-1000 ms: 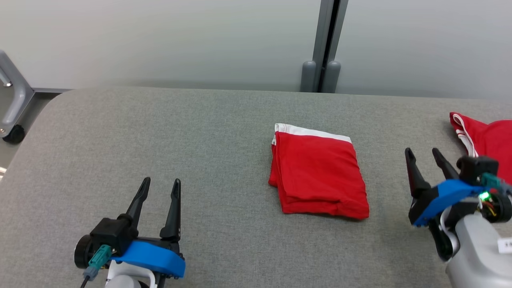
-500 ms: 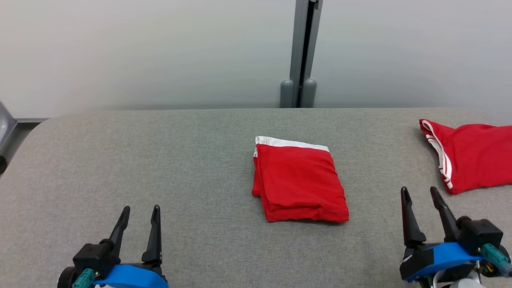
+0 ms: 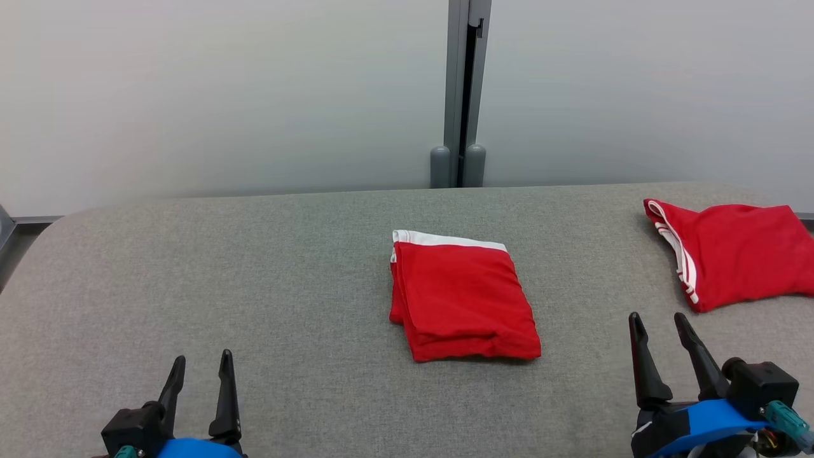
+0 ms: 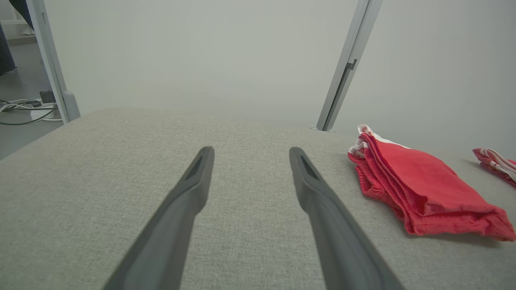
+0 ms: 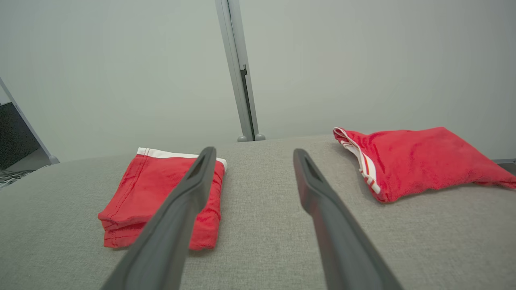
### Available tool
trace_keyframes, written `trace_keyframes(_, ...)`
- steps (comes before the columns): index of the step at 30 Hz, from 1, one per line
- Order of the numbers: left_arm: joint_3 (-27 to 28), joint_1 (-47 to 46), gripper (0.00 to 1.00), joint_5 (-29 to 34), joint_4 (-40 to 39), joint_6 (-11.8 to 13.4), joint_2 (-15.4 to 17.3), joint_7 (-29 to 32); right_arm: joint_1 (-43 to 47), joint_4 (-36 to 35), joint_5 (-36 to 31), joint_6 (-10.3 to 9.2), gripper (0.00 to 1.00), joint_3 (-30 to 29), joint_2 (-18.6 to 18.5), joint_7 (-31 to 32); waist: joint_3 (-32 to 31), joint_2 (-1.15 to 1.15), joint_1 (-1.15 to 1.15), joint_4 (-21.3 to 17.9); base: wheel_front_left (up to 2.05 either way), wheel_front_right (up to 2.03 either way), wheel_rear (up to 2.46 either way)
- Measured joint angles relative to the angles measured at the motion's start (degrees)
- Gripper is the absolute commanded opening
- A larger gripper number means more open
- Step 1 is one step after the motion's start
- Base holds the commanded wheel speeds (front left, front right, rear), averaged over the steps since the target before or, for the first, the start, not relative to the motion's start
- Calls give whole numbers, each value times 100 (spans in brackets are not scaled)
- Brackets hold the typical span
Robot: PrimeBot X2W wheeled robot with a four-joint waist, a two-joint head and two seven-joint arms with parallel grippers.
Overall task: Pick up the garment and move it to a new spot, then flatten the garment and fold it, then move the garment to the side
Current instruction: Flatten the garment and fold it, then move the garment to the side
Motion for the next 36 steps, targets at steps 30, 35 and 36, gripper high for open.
trace_keyframes(30, 69, -36, 100, 149, 229, -1, 14, 0, 94, 265, -133, 0, 100, -9, 4, 260, -78, 1, 1, -44, 0, 0, 0)
trace_keyframes(35, 59, -74, 100, 162, 185, -21, 2, 0, 110, 318, -165, 0, 100, 4, 4, 256, -53, 1, 1, -12, 0, 0, 0)
trace_keyframes(36, 59, -74, 100, 167, 178, -22, 1, 0, 110, 325, -165, 0, 100, 11, 4, 256, -45, 1, 1, -8, 0, 0, 0)
